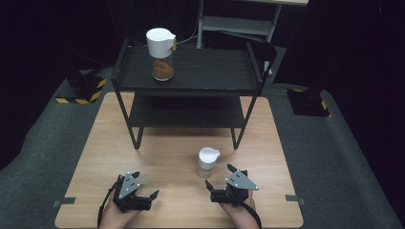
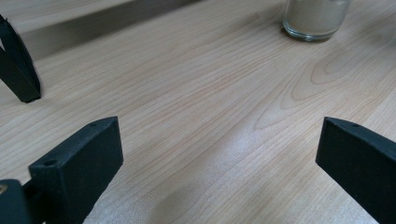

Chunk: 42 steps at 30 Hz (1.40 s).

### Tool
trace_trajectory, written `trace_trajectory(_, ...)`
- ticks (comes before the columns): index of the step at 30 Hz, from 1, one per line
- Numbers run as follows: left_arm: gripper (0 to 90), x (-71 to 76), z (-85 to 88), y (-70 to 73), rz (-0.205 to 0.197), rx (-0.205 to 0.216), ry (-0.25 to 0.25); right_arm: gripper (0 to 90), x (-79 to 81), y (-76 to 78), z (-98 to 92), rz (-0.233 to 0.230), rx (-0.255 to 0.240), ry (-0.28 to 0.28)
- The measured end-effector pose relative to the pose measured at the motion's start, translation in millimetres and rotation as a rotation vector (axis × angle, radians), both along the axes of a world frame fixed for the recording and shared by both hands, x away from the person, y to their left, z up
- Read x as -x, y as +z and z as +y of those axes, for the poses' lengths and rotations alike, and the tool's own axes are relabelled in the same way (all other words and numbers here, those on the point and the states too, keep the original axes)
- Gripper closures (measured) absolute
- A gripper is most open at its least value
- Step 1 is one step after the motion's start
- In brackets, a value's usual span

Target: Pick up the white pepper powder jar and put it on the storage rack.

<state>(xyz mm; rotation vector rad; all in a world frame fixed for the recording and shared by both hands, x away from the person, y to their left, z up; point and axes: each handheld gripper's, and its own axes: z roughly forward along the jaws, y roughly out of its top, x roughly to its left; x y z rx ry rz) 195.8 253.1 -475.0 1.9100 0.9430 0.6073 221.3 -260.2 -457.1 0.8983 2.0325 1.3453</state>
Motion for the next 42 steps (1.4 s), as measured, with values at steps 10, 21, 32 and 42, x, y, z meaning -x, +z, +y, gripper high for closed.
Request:
trace_trajectory(10, 1.0, -0.4, 0.9, -0.2, 0.000, 0.003, -0.004, 9.5, -7.4, -4.6, 11.7, 0.001, -0.009, -0.008)
trace_trajectory(21, 1.0, -0.9, 3.6, -0.9, 0.003, 0.017, -0.010, 14.9, -16.8, -10.3, 31.8, -0.003, -0.013, -0.021)
trace_trajectory(32, 1.0, -1.7, 4.8, -0.9, 0.003, 0.018, -0.018, 19.1, -24.7, -14.2, 42.9, -0.022, -0.026, -0.054)
trace_trajectory(42, 1.0, -1.7, 4.3, -0.8, 0.001, 0.013, -0.021, 21.4, -31.0, -15.7, 50.4, -0.019, -0.045, -0.076)
